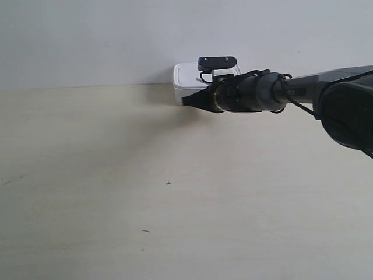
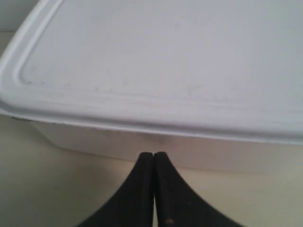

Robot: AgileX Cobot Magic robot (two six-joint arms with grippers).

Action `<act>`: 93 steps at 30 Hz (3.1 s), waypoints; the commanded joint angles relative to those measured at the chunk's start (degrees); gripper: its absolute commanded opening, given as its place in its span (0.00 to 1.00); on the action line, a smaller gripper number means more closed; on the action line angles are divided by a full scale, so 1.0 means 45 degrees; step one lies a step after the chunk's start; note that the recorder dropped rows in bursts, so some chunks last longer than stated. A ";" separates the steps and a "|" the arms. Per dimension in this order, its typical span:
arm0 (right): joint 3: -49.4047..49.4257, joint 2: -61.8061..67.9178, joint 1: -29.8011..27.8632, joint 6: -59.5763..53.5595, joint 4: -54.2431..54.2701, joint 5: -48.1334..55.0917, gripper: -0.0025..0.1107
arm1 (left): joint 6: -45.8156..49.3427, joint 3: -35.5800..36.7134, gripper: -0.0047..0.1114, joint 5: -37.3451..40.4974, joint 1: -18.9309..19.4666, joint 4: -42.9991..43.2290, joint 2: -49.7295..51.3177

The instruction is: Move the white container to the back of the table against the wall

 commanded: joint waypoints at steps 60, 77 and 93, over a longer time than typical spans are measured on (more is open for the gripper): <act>2.3432 -3.2193 -0.0104 -0.0056 0.2014 -0.5354 0.02 | 0.2334 0.0492 0.04 0.4068 0.0052 0.0770 -0.0057; 2.3534 -3.2193 -0.0104 -0.0564 0.1247 -0.5415 0.02 | 0.3112 0.0492 0.04 0.2854 0.0052 0.1324 -0.0057; 2.3534 -3.2193 -0.0104 -0.0564 0.1247 -0.5415 0.02 | 0.3112 0.0492 0.04 0.2854 0.0052 0.1324 -0.0057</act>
